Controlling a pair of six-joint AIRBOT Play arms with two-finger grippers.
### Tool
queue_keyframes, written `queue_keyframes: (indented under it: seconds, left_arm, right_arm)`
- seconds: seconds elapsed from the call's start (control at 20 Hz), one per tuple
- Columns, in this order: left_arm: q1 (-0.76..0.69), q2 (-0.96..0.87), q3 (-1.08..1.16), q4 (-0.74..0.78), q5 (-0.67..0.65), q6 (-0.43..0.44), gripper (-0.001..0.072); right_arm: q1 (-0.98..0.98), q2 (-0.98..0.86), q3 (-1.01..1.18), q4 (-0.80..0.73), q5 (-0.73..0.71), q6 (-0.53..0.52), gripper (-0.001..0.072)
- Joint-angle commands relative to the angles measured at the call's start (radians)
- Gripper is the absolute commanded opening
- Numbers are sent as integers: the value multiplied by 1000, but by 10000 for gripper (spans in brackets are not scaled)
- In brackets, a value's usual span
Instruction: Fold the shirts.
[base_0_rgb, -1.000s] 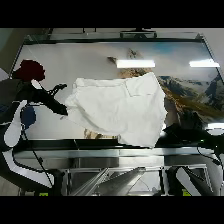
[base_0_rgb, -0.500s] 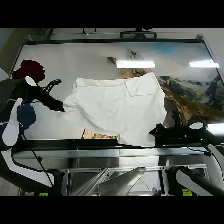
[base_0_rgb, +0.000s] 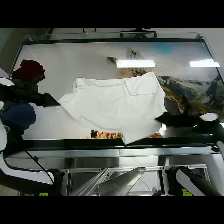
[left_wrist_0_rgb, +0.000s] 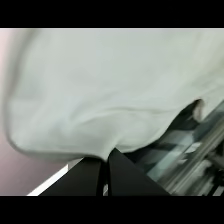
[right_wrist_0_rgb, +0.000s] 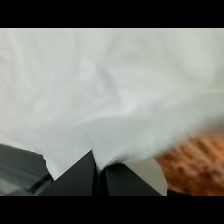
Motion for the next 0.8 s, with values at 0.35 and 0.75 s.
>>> queue_keyframes:
  seconds: [0.35,0.75]
  left_arm:
    - [270,652,182,-1136,-108,84,21]
    - [459,787,118,-720,72,48,24]
  right_arm:
    - [-402,519,888,364,29,-183,25]
    - [-399,359,818,441,105,-281,25]
